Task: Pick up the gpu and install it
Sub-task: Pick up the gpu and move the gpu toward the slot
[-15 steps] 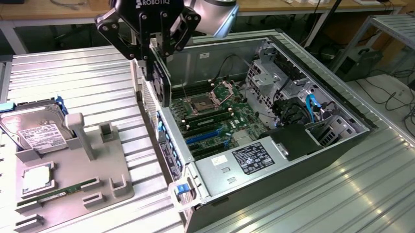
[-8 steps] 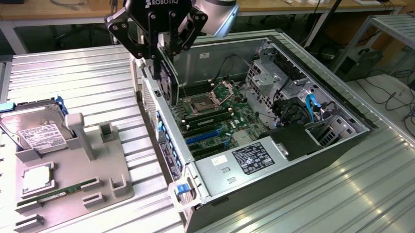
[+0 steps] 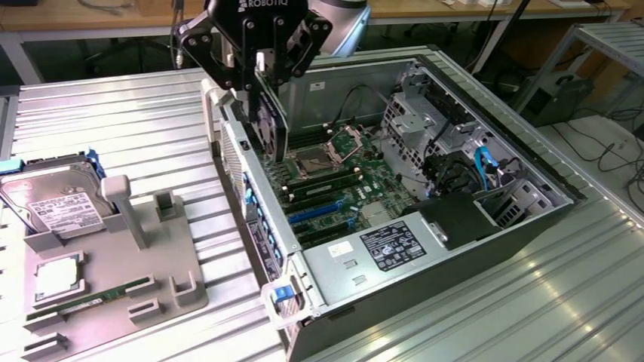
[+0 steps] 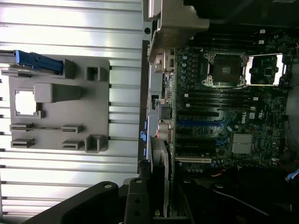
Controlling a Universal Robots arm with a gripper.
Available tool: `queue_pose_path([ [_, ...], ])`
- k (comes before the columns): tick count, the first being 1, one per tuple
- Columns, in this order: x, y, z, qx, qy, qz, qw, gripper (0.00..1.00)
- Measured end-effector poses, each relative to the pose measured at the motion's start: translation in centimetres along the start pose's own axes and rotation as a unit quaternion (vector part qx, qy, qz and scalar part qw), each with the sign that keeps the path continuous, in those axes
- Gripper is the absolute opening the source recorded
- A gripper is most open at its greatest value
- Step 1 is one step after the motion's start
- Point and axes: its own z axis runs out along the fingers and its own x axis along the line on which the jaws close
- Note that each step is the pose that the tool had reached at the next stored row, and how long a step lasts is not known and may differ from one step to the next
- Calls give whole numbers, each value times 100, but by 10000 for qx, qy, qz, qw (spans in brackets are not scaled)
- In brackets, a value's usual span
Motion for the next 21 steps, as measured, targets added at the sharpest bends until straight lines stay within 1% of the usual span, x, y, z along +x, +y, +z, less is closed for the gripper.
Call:
queue_pose_path([
  [21,-216,-10,6,0,0,0,10000,27],
])
